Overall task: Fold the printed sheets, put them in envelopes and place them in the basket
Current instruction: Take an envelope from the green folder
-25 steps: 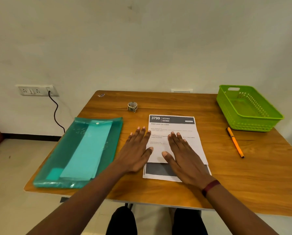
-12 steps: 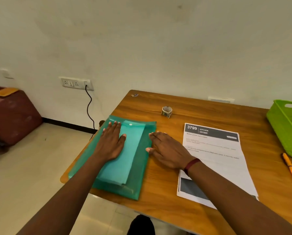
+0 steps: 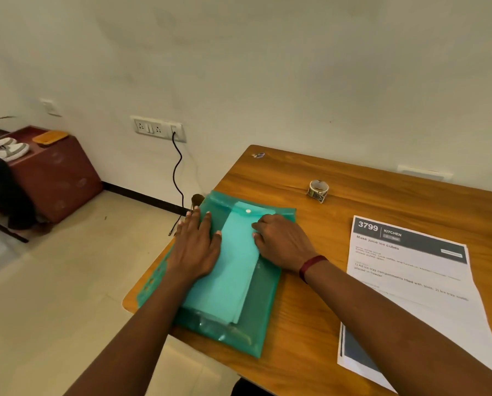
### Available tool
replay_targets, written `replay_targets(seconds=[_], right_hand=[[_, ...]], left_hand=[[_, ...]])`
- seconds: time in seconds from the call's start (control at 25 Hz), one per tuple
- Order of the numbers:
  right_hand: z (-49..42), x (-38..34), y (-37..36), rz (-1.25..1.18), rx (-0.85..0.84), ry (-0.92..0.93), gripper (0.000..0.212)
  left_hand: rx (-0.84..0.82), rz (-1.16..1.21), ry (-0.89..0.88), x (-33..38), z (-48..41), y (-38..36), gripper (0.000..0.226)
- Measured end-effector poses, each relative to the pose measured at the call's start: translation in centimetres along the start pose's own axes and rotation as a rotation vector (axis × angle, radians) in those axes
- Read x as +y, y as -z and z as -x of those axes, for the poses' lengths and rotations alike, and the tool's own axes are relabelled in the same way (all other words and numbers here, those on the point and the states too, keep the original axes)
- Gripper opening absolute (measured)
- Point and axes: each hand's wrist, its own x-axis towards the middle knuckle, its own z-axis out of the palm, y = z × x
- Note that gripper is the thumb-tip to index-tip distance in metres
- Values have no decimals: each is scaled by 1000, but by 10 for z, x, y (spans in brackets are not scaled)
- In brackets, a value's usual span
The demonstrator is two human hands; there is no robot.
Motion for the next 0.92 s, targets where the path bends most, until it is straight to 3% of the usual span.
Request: replay_targets(seconds=[0.12, 0.28, 0.48, 0.68, 0.92], right_hand=[[-4, -1, -4, -43, -42, 6, 39], [-12, -2, -3, -37, -88, 15, 47], [-26, -2, -2, -12, 39, 10, 32], [-49, -3, -6, -35, 149, -135, 26], [-55, 3, -17, 181, 227, -43, 18]], left_hand=[[3, -19, 113, 3, 2, -1, 69], [13, -11, 112, 3, 2, 4, 64], [3, -30, 105, 3, 3, 5, 63], [3, -20, 107, 0, 3, 2, 63], [7, -13, 117, 0, 1, 1, 63]])
